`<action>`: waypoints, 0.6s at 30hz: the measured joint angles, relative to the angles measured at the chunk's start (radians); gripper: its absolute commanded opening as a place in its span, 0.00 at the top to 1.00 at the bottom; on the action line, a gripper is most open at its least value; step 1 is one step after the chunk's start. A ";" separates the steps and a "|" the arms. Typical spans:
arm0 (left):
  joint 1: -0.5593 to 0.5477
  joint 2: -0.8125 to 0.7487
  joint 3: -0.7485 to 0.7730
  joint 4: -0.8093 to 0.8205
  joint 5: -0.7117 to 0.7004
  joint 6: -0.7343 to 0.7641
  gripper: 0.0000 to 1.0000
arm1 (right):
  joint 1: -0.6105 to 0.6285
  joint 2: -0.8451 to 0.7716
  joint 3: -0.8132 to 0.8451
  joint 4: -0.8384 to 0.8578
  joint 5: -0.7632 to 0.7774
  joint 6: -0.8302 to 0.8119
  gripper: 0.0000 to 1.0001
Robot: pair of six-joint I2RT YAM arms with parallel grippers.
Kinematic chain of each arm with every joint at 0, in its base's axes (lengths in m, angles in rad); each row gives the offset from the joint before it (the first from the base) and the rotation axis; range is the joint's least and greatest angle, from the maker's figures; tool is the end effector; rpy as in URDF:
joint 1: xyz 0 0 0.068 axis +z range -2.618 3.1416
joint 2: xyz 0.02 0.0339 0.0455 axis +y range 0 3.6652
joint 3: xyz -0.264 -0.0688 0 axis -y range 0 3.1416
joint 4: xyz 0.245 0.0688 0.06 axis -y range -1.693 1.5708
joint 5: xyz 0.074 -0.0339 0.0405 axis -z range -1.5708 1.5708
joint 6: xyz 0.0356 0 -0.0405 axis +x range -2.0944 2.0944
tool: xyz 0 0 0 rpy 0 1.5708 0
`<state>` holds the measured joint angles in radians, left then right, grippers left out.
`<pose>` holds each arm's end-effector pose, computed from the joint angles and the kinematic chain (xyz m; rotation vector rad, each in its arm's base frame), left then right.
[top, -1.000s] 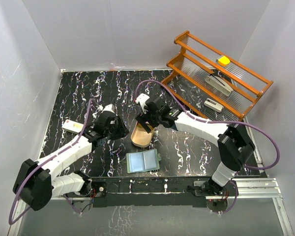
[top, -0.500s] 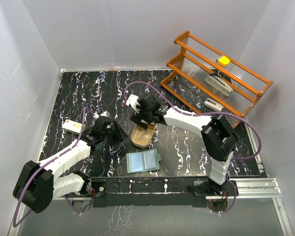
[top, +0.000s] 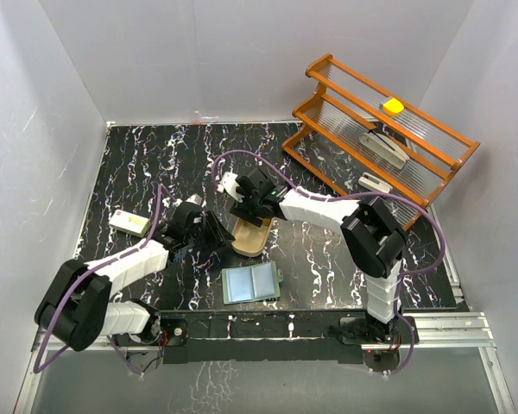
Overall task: Put the credit cards into the card holder
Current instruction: Pick up the credit card from the storage box.
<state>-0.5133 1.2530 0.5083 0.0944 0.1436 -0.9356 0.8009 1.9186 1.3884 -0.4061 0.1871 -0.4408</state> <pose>0.2111 -0.1249 0.1762 -0.4167 2.3499 -0.9121 0.2945 0.2943 0.2018 -1.3830 2.0654 -0.0833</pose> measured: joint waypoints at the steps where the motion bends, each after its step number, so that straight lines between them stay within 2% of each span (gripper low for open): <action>1: 0.000 0.012 0.000 0.010 0.006 0.000 0.58 | 0.000 0.003 0.005 -0.003 0.005 -0.003 0.33; 11: 0.000 0.063 0.000 0.045 0.026 0.001 0.58 | -0.002 0.005 0.027 -0.023 0.024 -0.006 0.40; 15: 0.000 0.076 0.000 0.051 0.026 0.001 0.58 | -0.002 0.005 0.027 -0.027 0.024 -0.005 0.50; 18: 0.000 0.081 0.000 0.056 0.026 0.001 0.58 | -0.002 0.005 0.027 -0.033 0.025 -0.006 0.51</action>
<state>-0.5133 1.3342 0.5083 0.1509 0.1696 -0.9344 0.7990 1.9240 1.4151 -0.4389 0.2123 -0.4465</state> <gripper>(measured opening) 0.420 0.504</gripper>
